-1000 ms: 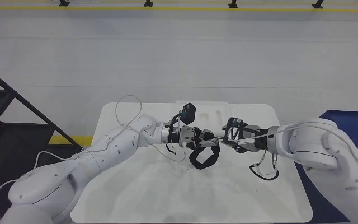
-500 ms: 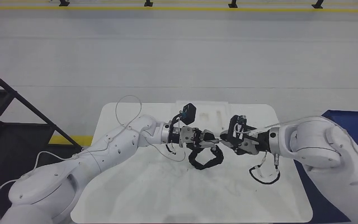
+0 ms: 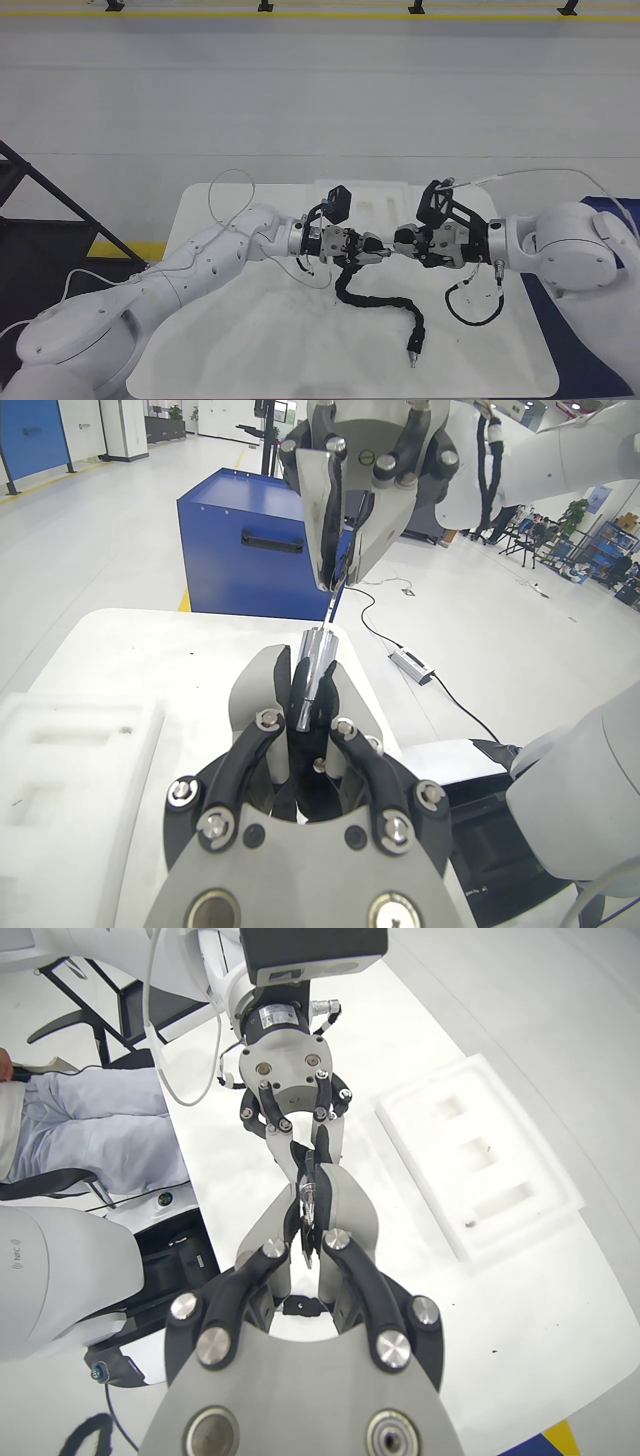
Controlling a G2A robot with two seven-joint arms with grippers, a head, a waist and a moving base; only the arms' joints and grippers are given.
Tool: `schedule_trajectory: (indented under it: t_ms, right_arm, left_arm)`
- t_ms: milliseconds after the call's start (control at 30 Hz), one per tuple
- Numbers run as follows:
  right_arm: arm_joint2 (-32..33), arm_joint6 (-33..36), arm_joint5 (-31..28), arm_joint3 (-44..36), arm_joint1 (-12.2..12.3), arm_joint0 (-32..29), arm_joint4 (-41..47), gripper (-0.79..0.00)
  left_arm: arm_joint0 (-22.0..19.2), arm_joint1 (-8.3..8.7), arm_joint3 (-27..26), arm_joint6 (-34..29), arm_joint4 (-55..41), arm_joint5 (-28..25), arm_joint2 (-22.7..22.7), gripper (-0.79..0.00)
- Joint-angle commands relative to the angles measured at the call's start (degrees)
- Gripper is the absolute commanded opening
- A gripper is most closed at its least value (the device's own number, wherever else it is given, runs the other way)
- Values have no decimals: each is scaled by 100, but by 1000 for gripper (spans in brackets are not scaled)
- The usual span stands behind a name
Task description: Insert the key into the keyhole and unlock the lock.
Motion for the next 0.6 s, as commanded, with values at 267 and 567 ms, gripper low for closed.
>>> schedule_trajectory:
  t_ms: [267, 567]
  right_arm:
    - [262, -157, -60, 86, 32, -126, 106, 0]
    - [403, -292, -117, 111, 50, -302, 179, 0]
  left_arm:
    - [75, -120, 587, -161, 359, -1, 0, -785]
    - [190, -372, 1195, -523, 959, -1, 0, -785]
